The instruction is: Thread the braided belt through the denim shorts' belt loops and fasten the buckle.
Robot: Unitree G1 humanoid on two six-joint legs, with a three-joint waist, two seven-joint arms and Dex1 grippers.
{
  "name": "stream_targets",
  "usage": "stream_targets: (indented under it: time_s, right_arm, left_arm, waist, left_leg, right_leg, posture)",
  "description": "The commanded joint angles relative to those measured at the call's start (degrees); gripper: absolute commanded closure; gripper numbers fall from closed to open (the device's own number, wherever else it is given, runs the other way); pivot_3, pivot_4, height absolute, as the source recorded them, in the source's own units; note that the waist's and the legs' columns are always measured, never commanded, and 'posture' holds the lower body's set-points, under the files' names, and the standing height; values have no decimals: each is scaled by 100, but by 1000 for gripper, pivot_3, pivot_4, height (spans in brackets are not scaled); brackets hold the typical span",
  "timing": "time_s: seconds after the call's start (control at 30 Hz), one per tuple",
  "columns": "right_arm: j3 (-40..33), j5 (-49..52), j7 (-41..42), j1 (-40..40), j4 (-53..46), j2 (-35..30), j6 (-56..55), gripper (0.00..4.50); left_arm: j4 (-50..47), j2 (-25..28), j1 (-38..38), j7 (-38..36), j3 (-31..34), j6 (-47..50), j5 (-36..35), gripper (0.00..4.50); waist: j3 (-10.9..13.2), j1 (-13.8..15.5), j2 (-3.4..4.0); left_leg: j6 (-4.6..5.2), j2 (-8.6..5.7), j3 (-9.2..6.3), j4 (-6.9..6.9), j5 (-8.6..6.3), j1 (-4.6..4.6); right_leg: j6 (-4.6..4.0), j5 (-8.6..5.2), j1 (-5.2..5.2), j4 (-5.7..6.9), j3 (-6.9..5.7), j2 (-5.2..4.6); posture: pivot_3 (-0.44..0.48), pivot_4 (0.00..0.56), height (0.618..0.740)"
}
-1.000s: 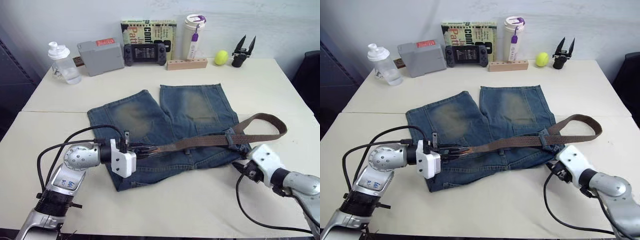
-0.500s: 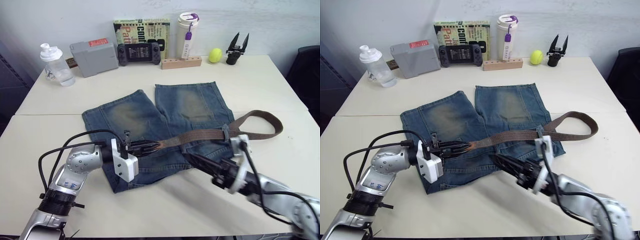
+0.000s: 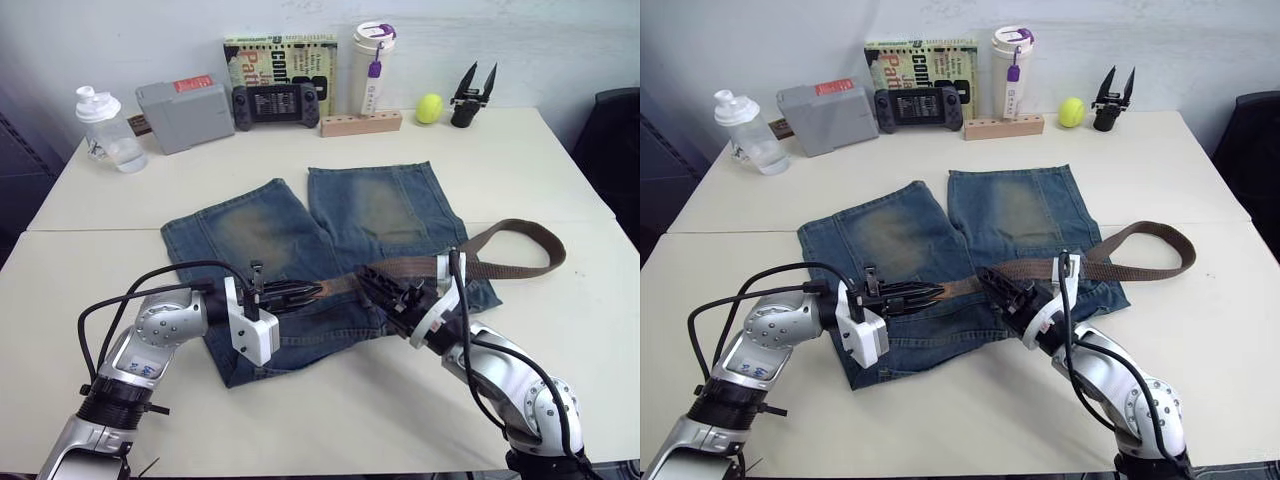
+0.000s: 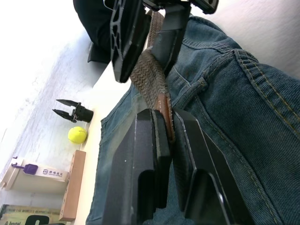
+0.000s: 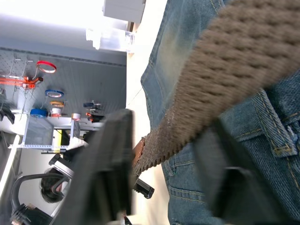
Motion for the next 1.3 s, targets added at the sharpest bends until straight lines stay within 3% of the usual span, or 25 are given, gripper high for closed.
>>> stream_targets:
  time_s: [0.03, 0.07, 0.1, 0.23, 0.37, 0.53, 0.67, 1.13, 1.3]
  right_arm:
    - [-37, -118, 30, -42, -138, 127, -155, 4492]
    - [-76, -155, 43, -45, -120, 151, -205, 4500]
    - [-146, -199, 62, -48, -99, 167, -259, 4500]
    - [-582, -523, 384, -79, 159, -41, -310, 4500]
    - [-984, -642, 787, -24, 427, -328, -191, 4500]
    - [-1388, -973, 1245, 55, 858, -622, -39, 4500]
    - [-1383, -1231, 1491, 139, 992, -595, 120, 4500]
    - [-724, -2375, 2125, 98, 950, -357, 787, 4500]
    - [-911, -2563, 2531, -8, 1025, -573, 943, 4500]
  left_arm:
    - [-146, -9, -53, 82, -36, 25, -182, 3893]
    - [-192, -11, -35, 30, -57, 126, -308, 3490]
    - [-273, 5, 19, -47, -87, 257, -462, 3426]
    - [-510, 151, 310, -207, -73, 755, -716, 2041]
    - [-925, 230, 745, -260, 170, 1645, -1506, 2041]
    - [-1615, 450, 1533, -271, 652, 3618, -2983, 2041]
    - [-1989, 463, 1808, -232, 951, 4297, -3499, 2041]
    - [-2241, 443, 1835, -453, 1188, 4727, -3508, 2041]
    - [-2144, 495, 1762, -587, 1239, 4684, -3428, 2041]
  waist:
    - [0, -13, 1]
    - [0, -20, 1]
    - [0, -28, 1]
    - [1, -80, 1]
    - [6, -99, 9]
    - [9, -106, 15]
    - [13, -103, 21]
    - [12, -108, 22]
    - [13, -94, 23]
  left_leg:
    - [0, 0, 0, 0, 0, 0]
    - [0, 0, 0, 0, 0, 1]
    - [0, 0, 0, 1, 0, 1]
    - [1, 0, -1, 0, 0, 0]
    - [6, 1, -1, -3, -3, 0]
    - [7, 13, -1, -2, -4, 1]
    - [6, 15, 1, -1, -4, 2]
    - [-2, 21, 5, -4, -7, 3]
    - [-3, 21, 5, -2, -8, 1]
  right_leg:
    - [0, 0, 0, 2, 0, 0]
    - [0, 0, 0, 2, 0, 1]
    - [0, 0, 0, 3, 0, 1]
    - [0, 0, -1, 1, 4, -1]
    - [0, 0, -7, 1, 16, 1]
    - [-3, -1, -10, 6, 19, 8]
    - [-5, -3, -10, 8, 21, 10]
    - [-14, -5, -11, 3, 20, 18]
    - [-15, -6, -11, 1, 19, 17]
  posture:
    - [0, 150, 716]
    - [0, 150, 716]
    - [0, 150, 716]
    - [0, 150, 716]
    - [0, 150, 716]
    - [0, 150, 716]
    - [0, 150, 716]
    - [0, 150, 716]
    - [0, 150, 716]
